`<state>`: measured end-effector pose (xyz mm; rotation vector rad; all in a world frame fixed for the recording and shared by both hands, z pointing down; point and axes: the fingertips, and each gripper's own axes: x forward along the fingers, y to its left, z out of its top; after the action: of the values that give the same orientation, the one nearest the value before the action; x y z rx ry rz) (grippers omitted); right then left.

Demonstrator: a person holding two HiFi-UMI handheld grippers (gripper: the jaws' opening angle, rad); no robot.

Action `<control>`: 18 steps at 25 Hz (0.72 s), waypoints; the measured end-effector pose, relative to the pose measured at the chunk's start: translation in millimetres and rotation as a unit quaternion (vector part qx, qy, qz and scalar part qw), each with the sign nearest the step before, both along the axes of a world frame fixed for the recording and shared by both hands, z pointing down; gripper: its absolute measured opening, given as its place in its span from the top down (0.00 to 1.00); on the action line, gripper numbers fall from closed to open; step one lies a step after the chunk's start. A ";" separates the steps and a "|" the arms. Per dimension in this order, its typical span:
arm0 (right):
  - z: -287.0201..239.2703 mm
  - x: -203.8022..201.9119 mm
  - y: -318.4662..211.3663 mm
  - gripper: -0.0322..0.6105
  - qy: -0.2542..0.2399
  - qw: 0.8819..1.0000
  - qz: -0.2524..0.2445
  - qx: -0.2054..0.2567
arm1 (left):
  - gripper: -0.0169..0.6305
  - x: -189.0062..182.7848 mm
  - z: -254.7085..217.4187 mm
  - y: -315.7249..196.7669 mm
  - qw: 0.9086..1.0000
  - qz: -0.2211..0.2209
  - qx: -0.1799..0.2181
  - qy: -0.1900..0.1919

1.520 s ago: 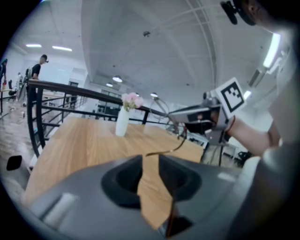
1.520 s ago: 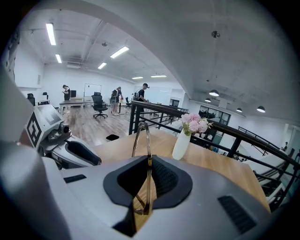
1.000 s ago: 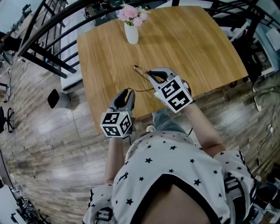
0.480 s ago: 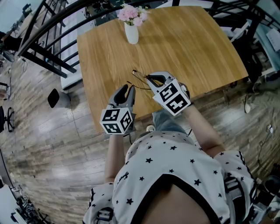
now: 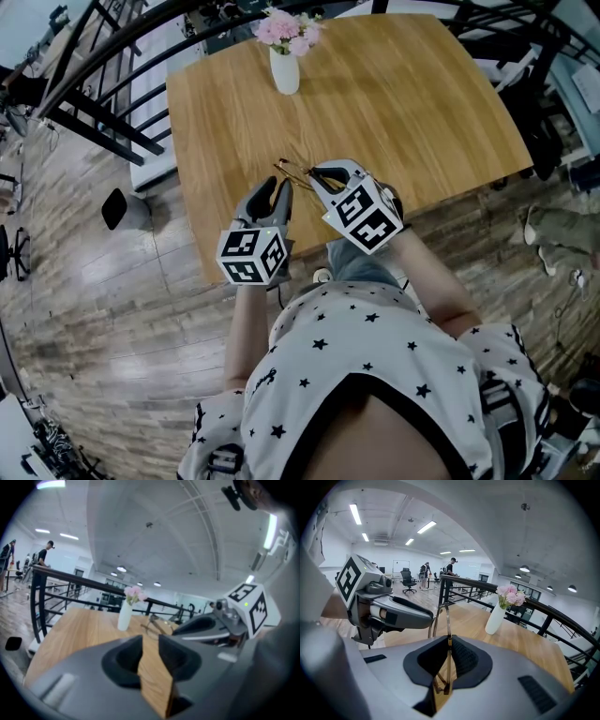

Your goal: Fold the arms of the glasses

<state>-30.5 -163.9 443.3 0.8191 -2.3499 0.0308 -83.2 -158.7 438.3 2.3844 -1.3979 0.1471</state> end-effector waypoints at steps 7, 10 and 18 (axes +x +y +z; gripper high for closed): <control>6.3 -4.8 -3.6 0.92 0.004 1.000 -0.008 -0.004 | 0.83 -1.4 4.1 -6.8 1.000 -0.006 -0.004 0.001; 8.5 -5.4 -6.7 0.92 0.006 1.000 -0.010 -0.008 | 0.83 -2.0 6.5 -9.8 1.000 -0.008 -0.009 -0.001; 24.3 -3.5 -21.8 0.92 0.012 1.000 -0.006 -0.022 | 0.83 -3.7 18.7 -20.9 1.000 -0.009 -0.023 -0.001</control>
<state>-34.1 -185.6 467.6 0.7798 -2.3224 0.0664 -86.8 -179.6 456.9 2.3343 -1.4027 0.1747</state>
